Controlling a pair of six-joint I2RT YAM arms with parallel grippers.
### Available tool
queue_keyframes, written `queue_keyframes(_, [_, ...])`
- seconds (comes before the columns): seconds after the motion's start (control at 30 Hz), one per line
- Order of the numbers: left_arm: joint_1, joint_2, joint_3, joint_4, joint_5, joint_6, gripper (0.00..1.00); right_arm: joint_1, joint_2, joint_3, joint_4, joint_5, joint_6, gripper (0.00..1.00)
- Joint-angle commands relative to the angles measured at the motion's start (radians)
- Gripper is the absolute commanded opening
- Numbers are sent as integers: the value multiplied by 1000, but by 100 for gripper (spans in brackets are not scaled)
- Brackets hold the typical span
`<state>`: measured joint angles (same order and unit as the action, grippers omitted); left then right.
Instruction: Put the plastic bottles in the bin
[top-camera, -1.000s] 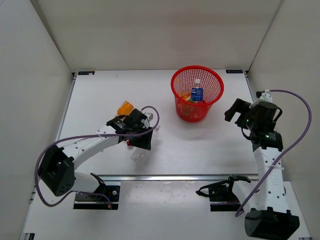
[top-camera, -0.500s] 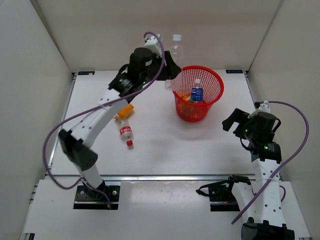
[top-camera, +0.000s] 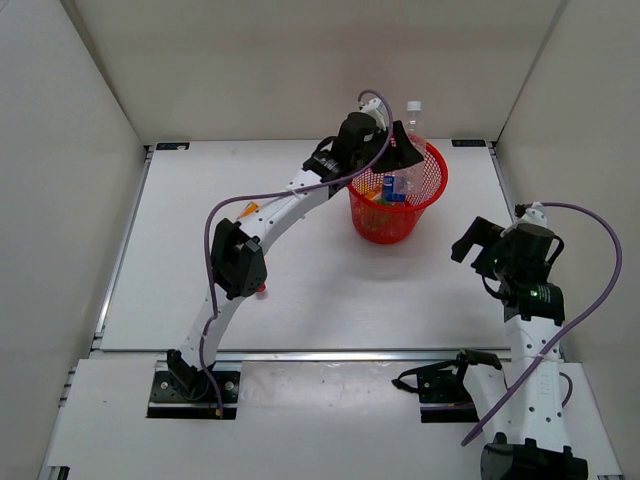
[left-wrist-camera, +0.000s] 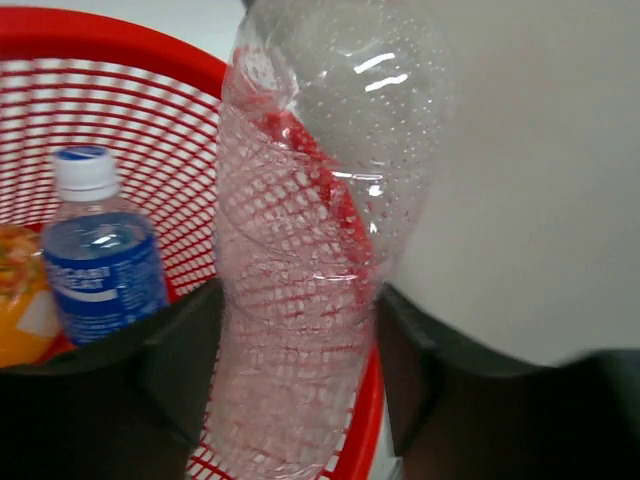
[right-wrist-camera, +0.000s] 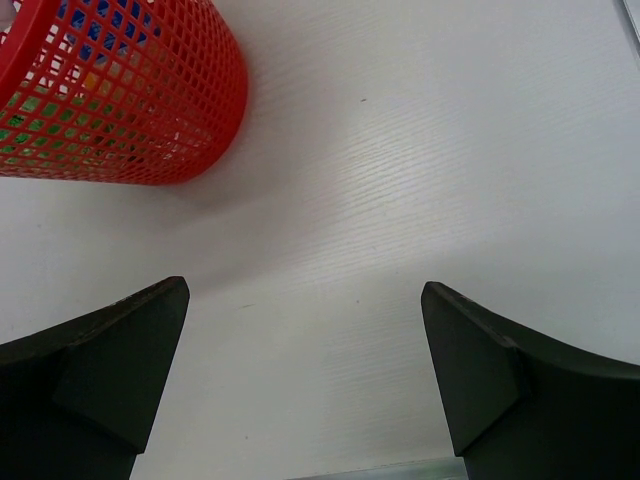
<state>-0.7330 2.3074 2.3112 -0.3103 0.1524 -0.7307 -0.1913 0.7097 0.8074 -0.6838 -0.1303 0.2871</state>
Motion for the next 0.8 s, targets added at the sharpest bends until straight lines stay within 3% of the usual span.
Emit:
queue_keyframes(0.0, [-13,-40,83,46,119,-33,74,13,-15,47,3,43,-19,99])
queue_keyframes(0.07, [-31,-66,59,42,142,-18,82,32,-6,64,-22,92,-14,99])
queue_keyframes(0.13, [-46,-109,-1,4,130,26,99,41,16,91,-42,129,-26,99])
queue_keyframes(0.2, [-60,-210,-90,-18,101,69,98,50,30,116,-43,129,-37,100])
queue_keyframes(0.33, [-40,-460,-408,27,35,103,99,70,25,167,-5,127,-45,99])
queue_keyframes(0.43, [-20,-619,-525,-48,-46,161,99,110,45,214,9,115,-66,99])
queue_keyframes(0.57, [3,-869,-729,-194,-239,228,99,289,103,283,42,113,-86,99])
queue_keyframes(0.67, [53,-1049,-912,-327,-351,186,99,530,164,315,93,185,-89,99])
queue_keyframes(0.77, [159,-1225,-1103,-456,-399,128,99,884,271,363,144,358,-103,99])
